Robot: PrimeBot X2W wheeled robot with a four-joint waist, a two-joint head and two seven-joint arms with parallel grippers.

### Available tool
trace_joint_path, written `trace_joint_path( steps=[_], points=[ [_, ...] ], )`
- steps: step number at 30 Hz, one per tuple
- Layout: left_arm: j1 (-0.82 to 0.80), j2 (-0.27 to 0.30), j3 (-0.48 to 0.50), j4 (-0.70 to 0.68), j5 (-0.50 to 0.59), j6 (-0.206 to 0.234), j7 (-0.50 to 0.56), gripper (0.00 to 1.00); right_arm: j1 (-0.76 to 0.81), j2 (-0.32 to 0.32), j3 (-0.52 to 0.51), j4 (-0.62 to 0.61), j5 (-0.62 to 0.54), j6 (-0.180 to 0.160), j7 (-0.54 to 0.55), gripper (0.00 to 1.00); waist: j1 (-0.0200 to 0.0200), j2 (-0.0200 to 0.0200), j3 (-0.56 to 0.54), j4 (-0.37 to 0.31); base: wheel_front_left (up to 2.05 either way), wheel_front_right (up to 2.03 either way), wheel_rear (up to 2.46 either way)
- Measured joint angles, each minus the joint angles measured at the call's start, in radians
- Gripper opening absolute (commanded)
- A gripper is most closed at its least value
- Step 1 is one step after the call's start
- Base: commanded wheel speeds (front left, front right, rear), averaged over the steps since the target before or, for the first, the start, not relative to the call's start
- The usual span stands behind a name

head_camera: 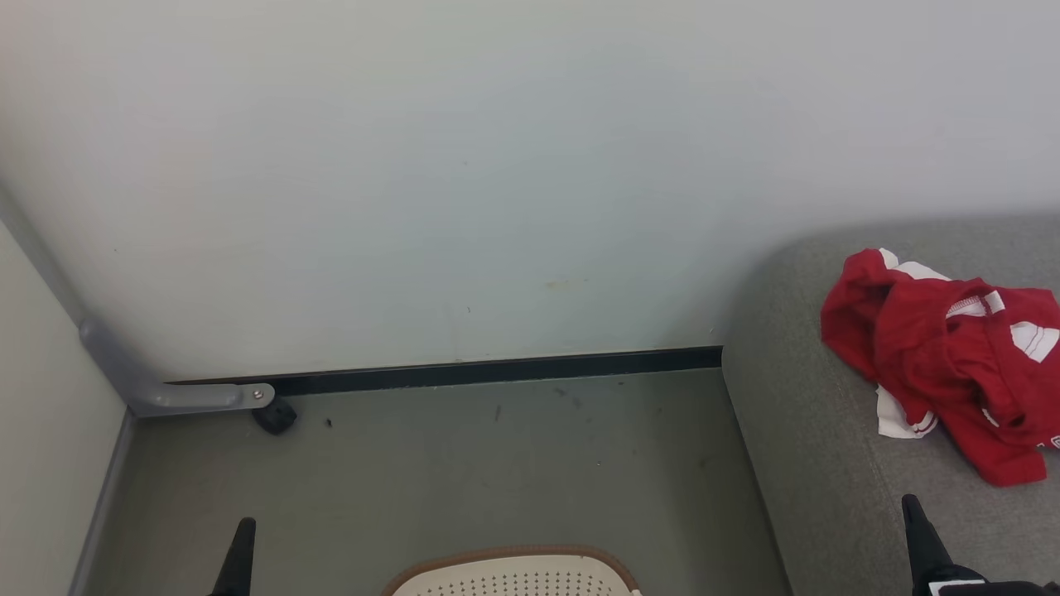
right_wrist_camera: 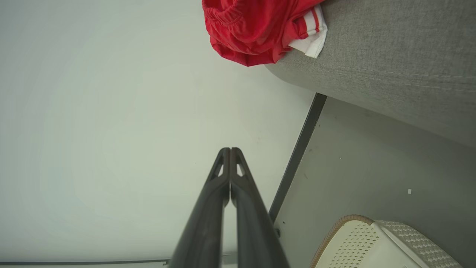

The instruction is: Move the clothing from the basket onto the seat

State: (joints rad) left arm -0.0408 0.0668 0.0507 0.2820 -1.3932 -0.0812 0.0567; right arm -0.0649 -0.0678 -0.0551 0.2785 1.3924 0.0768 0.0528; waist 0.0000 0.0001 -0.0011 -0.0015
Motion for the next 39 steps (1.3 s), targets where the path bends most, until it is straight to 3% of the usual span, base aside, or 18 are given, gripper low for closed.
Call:
trace_joint_path(
  steps=[18,39],
  points=[
    [-0.039,-0.025,0.04,0.011,-0.205,-0.043,0.057,0.0,-0.024,0.023,-0.078,0.02,0.203,0.044,0.06,0.0,0.0,0.0,0.003,0.001,0.0,0.0,0.0],
    [-0.039,-0.026,0.04,0.012,-0.207,-0.043,0.057,0.0,-0.028,0.024,-0.078,0.02,0.203,0.044,0.06,0.0,0.0,0.0,0.003,0.001,0.0,0.0,0.0]
  ],
)
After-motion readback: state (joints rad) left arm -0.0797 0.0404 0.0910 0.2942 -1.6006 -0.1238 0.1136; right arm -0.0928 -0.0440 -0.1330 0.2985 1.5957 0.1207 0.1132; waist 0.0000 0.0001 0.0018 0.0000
